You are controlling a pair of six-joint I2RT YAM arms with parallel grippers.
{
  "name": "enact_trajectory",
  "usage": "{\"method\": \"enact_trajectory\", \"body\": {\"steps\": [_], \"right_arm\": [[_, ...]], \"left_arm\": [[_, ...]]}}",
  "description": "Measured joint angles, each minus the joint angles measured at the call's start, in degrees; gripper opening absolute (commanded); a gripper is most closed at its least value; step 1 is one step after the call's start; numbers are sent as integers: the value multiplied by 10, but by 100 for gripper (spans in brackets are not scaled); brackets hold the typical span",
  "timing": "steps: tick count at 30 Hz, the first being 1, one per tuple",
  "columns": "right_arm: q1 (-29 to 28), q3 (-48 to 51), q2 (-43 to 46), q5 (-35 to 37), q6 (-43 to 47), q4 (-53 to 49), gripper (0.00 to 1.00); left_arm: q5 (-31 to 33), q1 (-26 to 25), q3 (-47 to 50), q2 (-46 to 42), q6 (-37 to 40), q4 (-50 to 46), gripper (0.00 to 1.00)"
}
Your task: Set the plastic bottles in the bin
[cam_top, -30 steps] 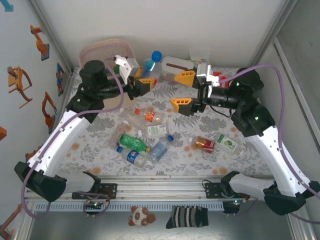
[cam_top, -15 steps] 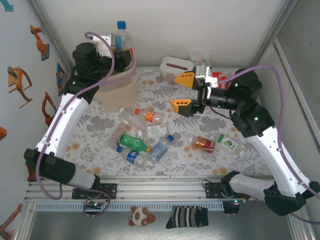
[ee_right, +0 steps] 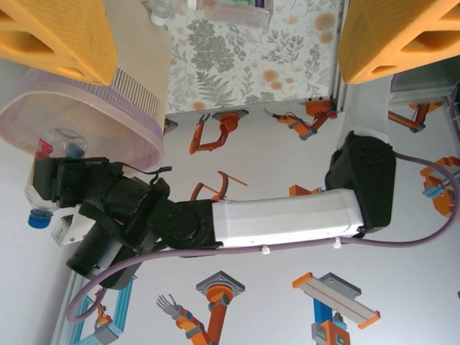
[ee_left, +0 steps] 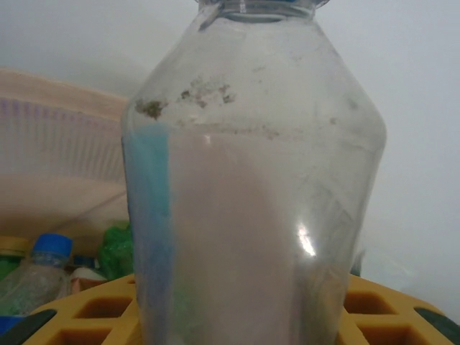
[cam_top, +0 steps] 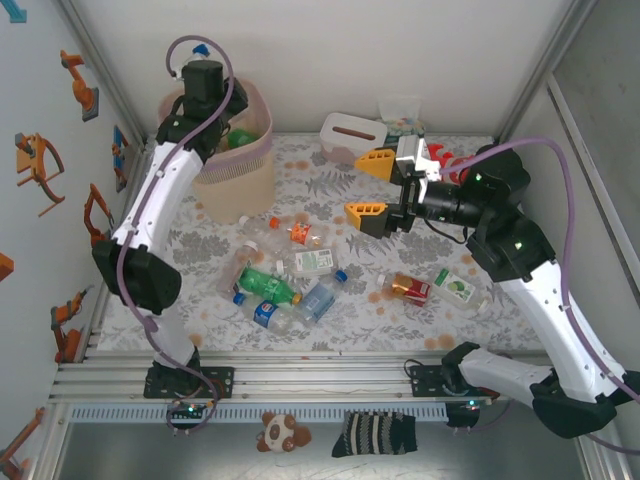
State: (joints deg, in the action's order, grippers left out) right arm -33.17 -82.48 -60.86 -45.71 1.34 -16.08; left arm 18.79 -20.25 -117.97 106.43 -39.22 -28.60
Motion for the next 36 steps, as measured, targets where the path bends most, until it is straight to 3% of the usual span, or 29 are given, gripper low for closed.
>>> {"method": "enact_trajectory", "body": {"steps": [7,12,19,29,36], "right_arm": [[0,0,2,10,0,-12,79],[0,0,11,19,0,-14,78],[0,1,22,27,0,-19,78],[0,1,22,34,7,-42,78],[0,1,21,34,11,-43,78]], "left_arm": [[85,0,-170,113,-100,-139,41],[98,4,-208,164,-166,-176,41],[64,23,-202,211,-243,-168,42],[12,43,-85,204,-341,-65,48],[-25,48,-17,169,-395,7,65]]}}
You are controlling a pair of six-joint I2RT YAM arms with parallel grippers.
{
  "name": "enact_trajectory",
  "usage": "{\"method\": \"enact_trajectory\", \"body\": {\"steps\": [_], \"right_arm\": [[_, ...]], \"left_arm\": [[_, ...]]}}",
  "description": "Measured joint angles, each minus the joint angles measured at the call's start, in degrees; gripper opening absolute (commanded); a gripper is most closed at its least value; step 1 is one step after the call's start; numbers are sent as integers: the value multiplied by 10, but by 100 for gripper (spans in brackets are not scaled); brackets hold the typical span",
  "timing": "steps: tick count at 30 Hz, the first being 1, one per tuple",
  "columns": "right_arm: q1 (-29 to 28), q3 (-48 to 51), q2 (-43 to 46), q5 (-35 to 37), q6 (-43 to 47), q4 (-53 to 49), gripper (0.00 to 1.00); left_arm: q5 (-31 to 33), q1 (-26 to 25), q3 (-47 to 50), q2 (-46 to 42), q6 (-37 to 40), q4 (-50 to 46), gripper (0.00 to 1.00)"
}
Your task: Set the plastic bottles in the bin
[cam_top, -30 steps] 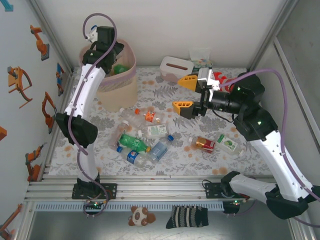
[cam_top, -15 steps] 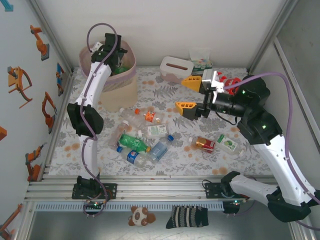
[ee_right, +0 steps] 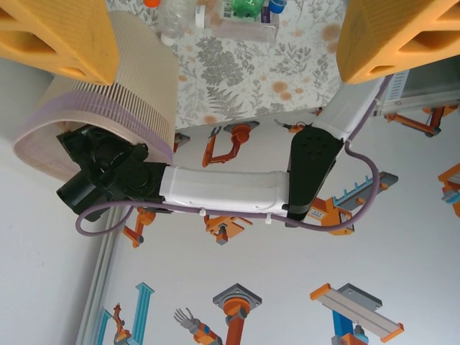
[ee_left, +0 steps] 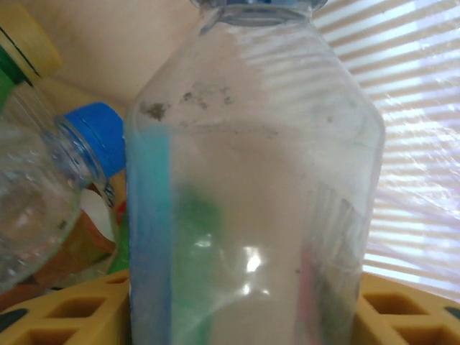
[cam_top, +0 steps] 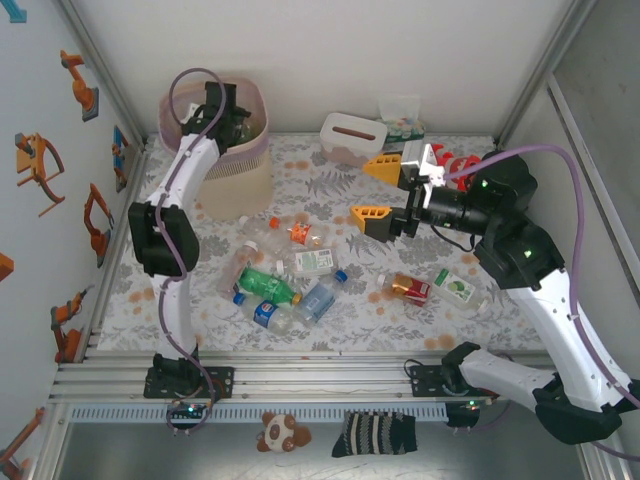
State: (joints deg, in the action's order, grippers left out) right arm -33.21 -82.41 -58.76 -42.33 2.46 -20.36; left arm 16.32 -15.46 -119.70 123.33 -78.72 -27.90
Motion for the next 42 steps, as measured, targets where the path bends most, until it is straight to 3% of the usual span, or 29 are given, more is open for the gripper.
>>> {"method": "enact_trajectory", "body": {"steps": [5,27,34,42], "right_arm": [[0,0,-6,0,0,0,78],[-3,1,-8,13,-1,0,78],[-4,12,-5,59,-14,-10,77],[-4,26,-19,154,-56,-52,76]], "left_arm": [[-12,2,35,-21,-19,45,73],[-71,9,112,-120,-17,170,73],[-102,9,127,-162,49,180,72],[-125,8,223,-265,174,184,73]]}}
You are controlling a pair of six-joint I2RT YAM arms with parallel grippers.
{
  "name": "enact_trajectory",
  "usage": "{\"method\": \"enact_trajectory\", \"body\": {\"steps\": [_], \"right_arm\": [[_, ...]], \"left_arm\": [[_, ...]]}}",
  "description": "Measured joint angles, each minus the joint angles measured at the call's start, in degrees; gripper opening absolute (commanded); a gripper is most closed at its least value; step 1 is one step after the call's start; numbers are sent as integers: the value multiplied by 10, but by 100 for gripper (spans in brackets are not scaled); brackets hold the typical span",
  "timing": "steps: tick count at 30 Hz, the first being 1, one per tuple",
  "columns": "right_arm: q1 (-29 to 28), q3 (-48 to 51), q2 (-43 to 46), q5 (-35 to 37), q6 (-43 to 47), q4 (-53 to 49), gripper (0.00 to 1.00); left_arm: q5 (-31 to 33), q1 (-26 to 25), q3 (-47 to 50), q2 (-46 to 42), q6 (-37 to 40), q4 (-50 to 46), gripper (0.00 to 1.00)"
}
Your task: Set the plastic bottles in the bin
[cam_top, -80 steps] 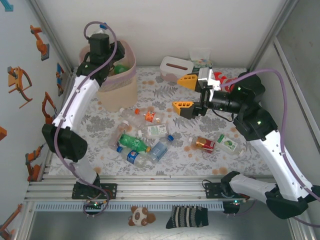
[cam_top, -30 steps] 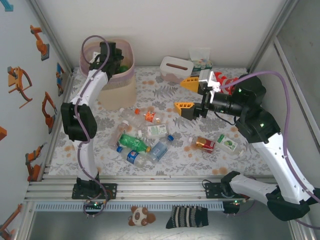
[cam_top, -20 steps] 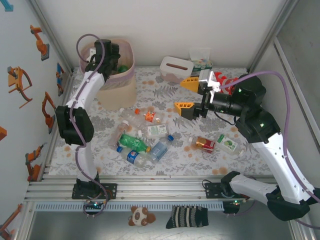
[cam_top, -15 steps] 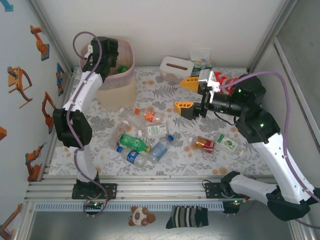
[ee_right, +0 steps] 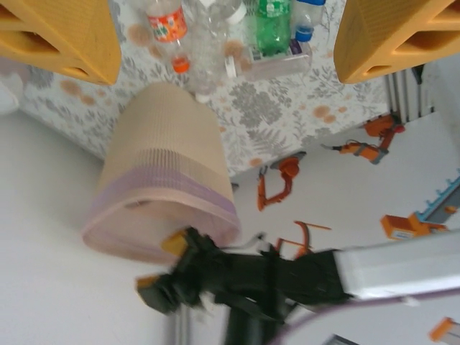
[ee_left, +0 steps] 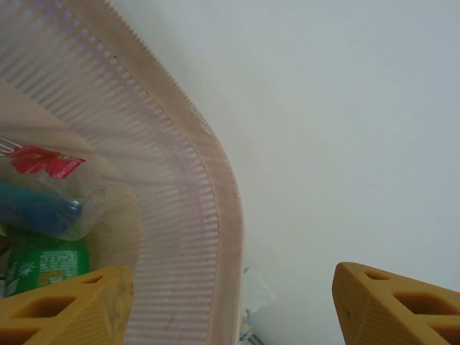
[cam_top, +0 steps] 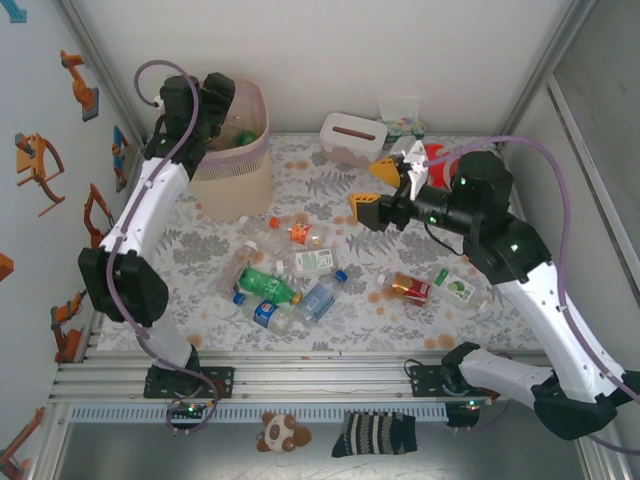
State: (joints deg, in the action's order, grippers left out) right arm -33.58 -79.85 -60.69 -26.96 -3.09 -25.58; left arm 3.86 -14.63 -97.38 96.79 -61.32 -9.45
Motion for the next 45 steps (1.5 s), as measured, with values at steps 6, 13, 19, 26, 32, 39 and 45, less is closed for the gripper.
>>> {"method": "enact_trajectory", "body": {"steps": [6,13,19,26,32,39,45], "right_arm": [[0,18,-36,98,-76,-49,76],[1,58,-62,197,-184,-111,76],[12,110,-64,242,-242,-150,76],[16,165,-75,285,-247,-197,79],[20,205,-120,299,-208,-204,88],[40,271,-174,274,-176,-158,97],[49,316,-190,264,-172,-127,99]], "left_arm": [[-36,-5,110,-99,116,22,73],[-93,-11,219,-193,226,34,73],[-132,-11,294,-247,264,35,73],[-154,-11,347,-307,272,20,73],[-155,-18,393,-372,271,9,73],[-155,-37,426,-424,261,-22,77],[-147,-64,463,-489,250,-44,78]]}}
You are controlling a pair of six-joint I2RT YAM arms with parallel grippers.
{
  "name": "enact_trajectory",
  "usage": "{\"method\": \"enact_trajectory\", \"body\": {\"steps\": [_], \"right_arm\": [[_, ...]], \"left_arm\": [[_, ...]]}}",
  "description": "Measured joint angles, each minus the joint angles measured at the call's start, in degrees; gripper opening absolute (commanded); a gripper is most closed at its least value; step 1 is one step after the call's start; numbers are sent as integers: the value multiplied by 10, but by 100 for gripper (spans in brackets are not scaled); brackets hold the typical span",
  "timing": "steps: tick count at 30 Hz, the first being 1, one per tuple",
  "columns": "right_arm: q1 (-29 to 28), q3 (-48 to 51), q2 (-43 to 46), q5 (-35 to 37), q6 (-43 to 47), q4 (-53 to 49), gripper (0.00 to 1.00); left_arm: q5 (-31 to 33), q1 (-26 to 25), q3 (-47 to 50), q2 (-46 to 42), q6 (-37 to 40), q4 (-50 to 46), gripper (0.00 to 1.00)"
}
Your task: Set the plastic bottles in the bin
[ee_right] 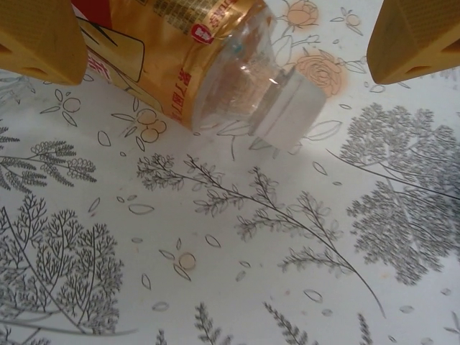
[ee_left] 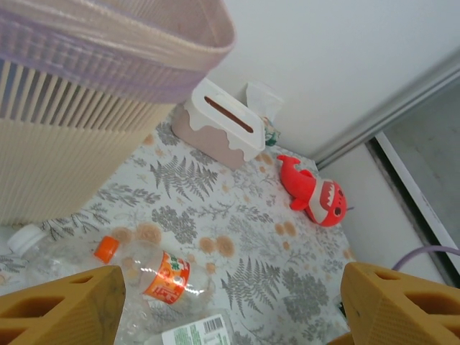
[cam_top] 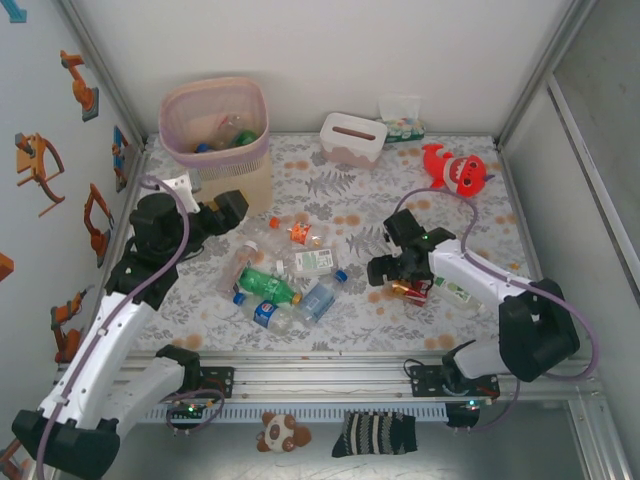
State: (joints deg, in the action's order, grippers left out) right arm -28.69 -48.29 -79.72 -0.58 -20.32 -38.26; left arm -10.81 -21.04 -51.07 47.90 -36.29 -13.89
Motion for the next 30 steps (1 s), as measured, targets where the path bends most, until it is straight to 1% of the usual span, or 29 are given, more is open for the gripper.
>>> {"method": "enact_trajectory", "body": {"steps": [3,5,9,16,25,30], "right_arm": [[2,20,9,0,-3,5,99],[2,32,23,-3,-9,5,99],[2,53,48,-19,-30,11,99],[0,66,47,-28,-55,17,96],[0,66,24,-7,-63,19,73],[0,67,16,8,-67,27,64]], "left_arm": [[8,-7,6,-23,-7,-14,79],[14,-10,7,-36,-12,-22,81],[23,-14,7,-60,-24,-35,83],[35,-17,7,-56,-42,-38,83],[64,-26,7,-52,-66,-41,83],[89,-30,2,-35,-73,-42,83]]}}
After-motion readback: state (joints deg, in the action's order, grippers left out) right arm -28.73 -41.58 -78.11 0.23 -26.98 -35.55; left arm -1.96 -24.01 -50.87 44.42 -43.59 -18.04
